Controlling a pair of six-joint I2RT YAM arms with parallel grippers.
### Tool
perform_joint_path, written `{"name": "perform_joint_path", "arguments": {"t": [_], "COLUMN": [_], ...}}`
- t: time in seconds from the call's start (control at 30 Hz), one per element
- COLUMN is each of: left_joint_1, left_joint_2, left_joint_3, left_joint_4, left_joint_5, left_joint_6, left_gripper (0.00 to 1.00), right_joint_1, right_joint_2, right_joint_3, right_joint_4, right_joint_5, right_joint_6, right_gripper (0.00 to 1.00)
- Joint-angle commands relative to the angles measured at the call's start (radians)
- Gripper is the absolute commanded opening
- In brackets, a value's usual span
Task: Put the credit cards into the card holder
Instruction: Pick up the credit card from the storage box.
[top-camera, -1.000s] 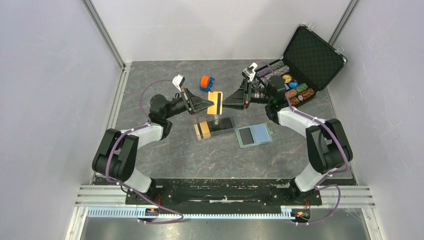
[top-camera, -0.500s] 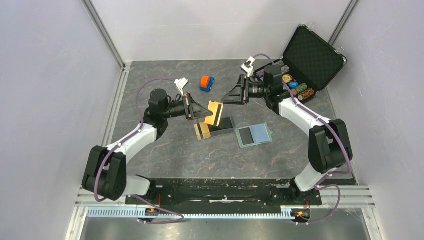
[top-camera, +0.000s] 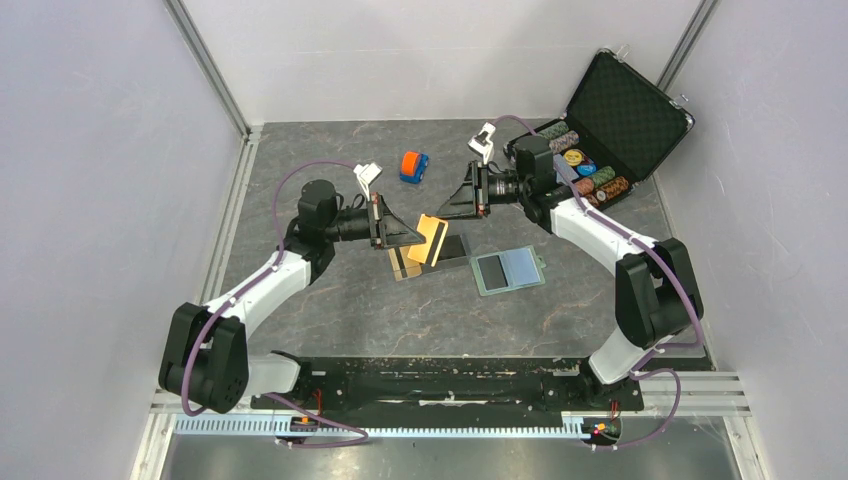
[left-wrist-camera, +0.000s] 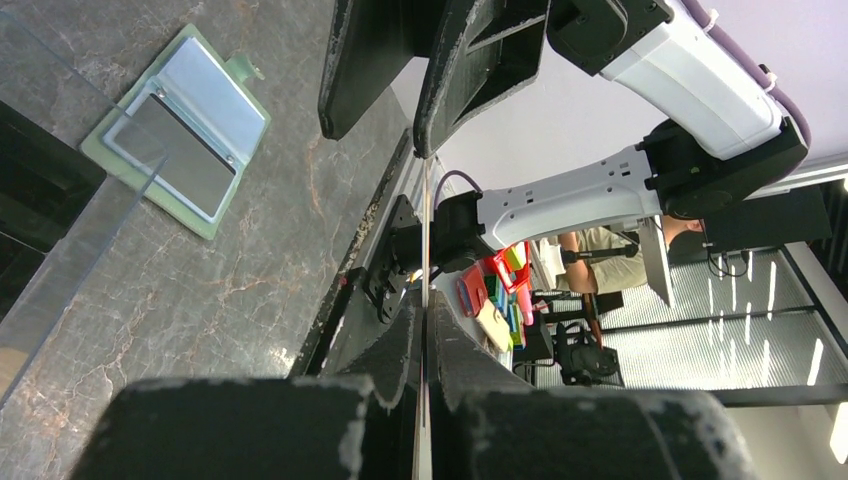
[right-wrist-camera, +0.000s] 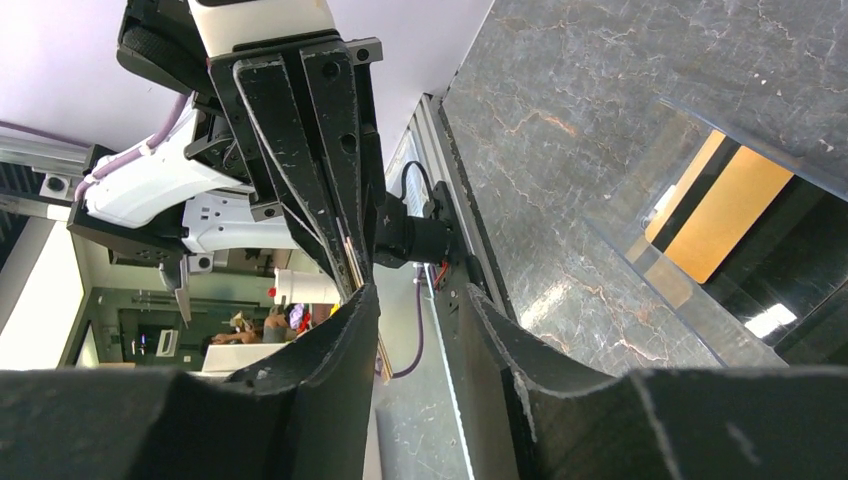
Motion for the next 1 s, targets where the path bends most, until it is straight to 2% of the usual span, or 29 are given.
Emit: {"name": "perform_joint_path", "arguments": {"t": [0.0, 0.47, 0.6, 0.7, 0.97], "left_joint_1": [-0.003, -0.003, -0.002, -0.002, -0.003], "left_joint_2": [-0.016, -0.019, -0.019, -0.021, -0.021], "left_joint_3": [0.035, 0.04, 0.045, 0.049, 0.052], "left_joint_4": [0.0, -0.024, -0.025, -0.024, 0.002], "left_joint_5": [0.007, -0.003, -0.003, 0.003, 0.016], "left_joint_6": [0.05, 0.066, 0.064, 0.064, 0.046], "left_gripper": [0.02, 0.02, 0.02, 0.02, 0.02], "right_joint_1": [0.006, 0.011, 0.015, 0.016, 0.019], "right_joint_2": [-0.008, 0.003, 0.004, 0.008, 0.02], "right_joint_3": [0.016, 0.006, -0.003, -0.004, 0.001], "right_joint_4": [0.01, 0.03, 0.027, 0.013, 0.01], "right_joint_5": [-0.031, -0.047, -0.043, -0.035, -0.056], "right_joint_6": [-0.021, -0.006, -0.009, -0.019, -0.035], "right_gripper": [0.37, 0.33, 0.28, 0.2, 0.16]}}
